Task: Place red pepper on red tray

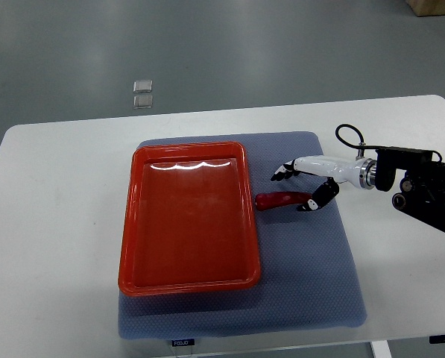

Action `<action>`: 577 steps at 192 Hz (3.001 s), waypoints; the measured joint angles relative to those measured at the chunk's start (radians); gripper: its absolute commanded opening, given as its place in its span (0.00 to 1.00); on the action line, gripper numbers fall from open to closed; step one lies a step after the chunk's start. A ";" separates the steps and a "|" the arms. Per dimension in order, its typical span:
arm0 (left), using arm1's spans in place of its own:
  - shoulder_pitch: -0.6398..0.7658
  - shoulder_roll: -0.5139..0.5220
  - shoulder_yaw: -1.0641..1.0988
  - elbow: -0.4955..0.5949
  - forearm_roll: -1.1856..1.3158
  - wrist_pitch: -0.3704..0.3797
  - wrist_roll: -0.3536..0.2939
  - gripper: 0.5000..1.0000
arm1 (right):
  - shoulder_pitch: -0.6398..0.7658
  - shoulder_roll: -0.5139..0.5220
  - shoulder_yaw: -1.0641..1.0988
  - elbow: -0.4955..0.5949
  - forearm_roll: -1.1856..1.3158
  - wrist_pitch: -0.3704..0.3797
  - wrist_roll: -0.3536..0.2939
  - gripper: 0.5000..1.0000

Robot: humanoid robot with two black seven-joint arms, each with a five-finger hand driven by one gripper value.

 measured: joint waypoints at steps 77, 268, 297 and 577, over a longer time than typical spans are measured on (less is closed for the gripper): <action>0.000 0.000 0.000 0.000 0.000 0.000 0.000 1.00 | 0.002 0.013 -0.020 0.000 -0.012 0.004 0.001 0.03; 0.000 0.000 0.000 0.000 0.000 0.000 0.000 1.00 | 0.254 0.296 -0.204 -0.074 -0.008 -0.080 0.108 0.00; 0.000 0.000 0.000 0.000 0.000 0.000 0.000 1.00 | 0.248 0.364 -0.278 -0.121 -0.010 -0.096 0.102 0.31; 0.000 0.000 0.000 0.000 0.000 0.000 0.000 1.00 | 0.024 0.124 0.217 -0.267 1.595 0.197 -0.230 0.83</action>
